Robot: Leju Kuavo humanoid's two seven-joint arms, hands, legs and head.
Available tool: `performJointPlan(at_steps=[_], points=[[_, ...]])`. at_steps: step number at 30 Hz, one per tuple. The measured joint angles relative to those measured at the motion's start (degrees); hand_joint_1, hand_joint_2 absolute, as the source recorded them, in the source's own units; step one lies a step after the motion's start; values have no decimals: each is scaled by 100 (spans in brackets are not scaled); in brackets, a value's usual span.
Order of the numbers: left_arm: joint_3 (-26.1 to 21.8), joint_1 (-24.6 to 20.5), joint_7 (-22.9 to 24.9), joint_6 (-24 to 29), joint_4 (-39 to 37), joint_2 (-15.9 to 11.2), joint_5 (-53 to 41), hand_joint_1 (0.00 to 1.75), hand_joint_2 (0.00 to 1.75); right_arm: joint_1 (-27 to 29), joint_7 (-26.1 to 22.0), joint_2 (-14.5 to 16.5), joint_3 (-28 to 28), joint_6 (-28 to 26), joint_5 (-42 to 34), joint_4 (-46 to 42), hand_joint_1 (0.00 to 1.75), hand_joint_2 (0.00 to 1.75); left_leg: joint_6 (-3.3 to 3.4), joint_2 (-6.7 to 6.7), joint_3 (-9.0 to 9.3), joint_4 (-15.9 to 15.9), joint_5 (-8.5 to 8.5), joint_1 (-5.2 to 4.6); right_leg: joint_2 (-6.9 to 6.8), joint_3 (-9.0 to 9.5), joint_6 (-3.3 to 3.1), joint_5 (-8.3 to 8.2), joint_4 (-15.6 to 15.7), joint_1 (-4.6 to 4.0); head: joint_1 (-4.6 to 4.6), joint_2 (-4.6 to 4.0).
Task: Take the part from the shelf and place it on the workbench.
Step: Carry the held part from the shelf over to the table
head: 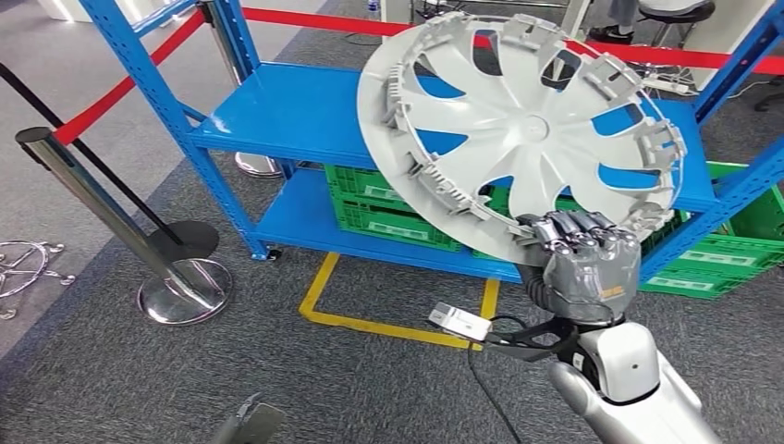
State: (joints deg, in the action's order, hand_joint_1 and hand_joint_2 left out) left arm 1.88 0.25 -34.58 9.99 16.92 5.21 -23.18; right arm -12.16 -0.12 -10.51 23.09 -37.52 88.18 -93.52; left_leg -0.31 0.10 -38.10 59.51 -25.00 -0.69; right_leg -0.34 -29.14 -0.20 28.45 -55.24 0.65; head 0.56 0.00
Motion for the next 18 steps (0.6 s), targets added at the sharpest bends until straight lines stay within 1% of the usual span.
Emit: performJointPlan(at_steps=[1,2,3,4,5,6,7,8,9,10,11,12,13,14,15,16,17,18], points=[[0,-5,-6,-29,0,-31,-1,0,0,-46,1,27,15,11,1,24,175,175,-34,-2,-86,286,-266,16,-7,-59,-29,-52,-4,-4,-10,0],[0,-10,-9,-48,0,-59,-2,0,0,-82,2,51,29,21,3,49,175,175,-64,-2,-187,693,-538,32,-12,-134,-45,-108,-12,-8,-20,0],[0,-14,-11,-60,0,-81,-4,0,0,-111,1,67,41,27,4,70,175,175,-88,-2,-259,1068,-723,48,-18,-214,-45,-160,-26,-11,-21,0],[0,-17,-11,-67,0,-98,-4,0,0,-135,1,79,51,31,4,90,175,175,-105,-2,-263,1309,-777,64,-23,-297,-39,-211,-46,-13,-20,0],[0,-21,-11,-72,0,-114,-4,0,0,-156,1,89,62,35,3,111,175,175,-119,-2,-184,1391,-731,81,-27,-392,-29,-262,-74,-14,-21,0],[0,-24,-11,-75,0,-126,-5,0,0,-168,1,95,71,37,3,126,175,175,-125,-2,9,1207,-587,97,-28,-480,-14,-305,-105,-13,-22,0],[0,-31,-11,-75,0,-136,-5,0,0,-178,1,99,79,37,3,137,175,175,-127,-4,288,855,-457,114,-26,-561,6,-348,-140,-13,-22,0],[0,-40,-11,-75,0,-143,-4,0,0,-188,2,103,85,36,2,143,175,175,-122,-9,590,422,-414,121,-23,-636,33,-387,-172,-18,-23,0],[0,-51,-13,-75,0,-147,-5,0,0,-198,3,106,90,36,2,147,175,175,-98,-20,826,56,-422,118,-21,-691,64,-432,-193,-20,-18,0],[0,-59,-19,-77,0,-149,-7,0,0,-209,5,108,97,35,1,151,175,175,-69,-31,965,-189,-456,105,-22,-726,96,-484,-201,-18,-18,0],[0,-62,-25,-83,0,-154,-9,0,0,-218,8,109,105,34,1,158,175,175,-28,-41,1001,-301,-477,80,-24,-753,129,-539,-197,-9,-21,0],[0,-58,-34,-92,0,-159,-13,0,0,-225,9,110,115,33,1,168,175,175,27,-43,958,-323,-432,63,-23,-774,165,-600,-184,4,-21,0],[0,-55,-46,-105,0,-164,-18,0,0,-230,10,110,122,32,1,180,175,175,77,-31,909,-338,-371,56,-17,-811,195,-600,-188,20,-30,0],[-1,-56,-58,-116,0,-171,-23,0,0,-233,11,111,128,31,2,193,175,175,138,-18,851,-352,-307,53,-8,-878,215,-504,-254,30,-27,0],[-3,-60,-70,-124,0,-178,-28,0,0,-237,11,111,133,30,4,207,175,175,192,-6,783,-367,-237,55,3,-962,229,-308,-421,35,-23,0],[-6,-66,-82,-131,0,-184,-36,0,0,-242,14,111,138,30,8,221,175,175,232,4,714,-369,-172,50,9,-1063,230,-19,-719,41,-20,0],[-9,-71,-90,-136,0,-189,-47,0,0,-246,17,111,144,30,15,236,175,175,260,4,634,-367,-110,35,12,-1160,229,270,-1105,40,-15,0],[-10,-73,-93,-140,0,-190,-60,0,0,-249,24,111,148,30,25,251,175,175,271,4,556,-364,-48,18,13,-1222,229,477,-1494,39,-14,0]])
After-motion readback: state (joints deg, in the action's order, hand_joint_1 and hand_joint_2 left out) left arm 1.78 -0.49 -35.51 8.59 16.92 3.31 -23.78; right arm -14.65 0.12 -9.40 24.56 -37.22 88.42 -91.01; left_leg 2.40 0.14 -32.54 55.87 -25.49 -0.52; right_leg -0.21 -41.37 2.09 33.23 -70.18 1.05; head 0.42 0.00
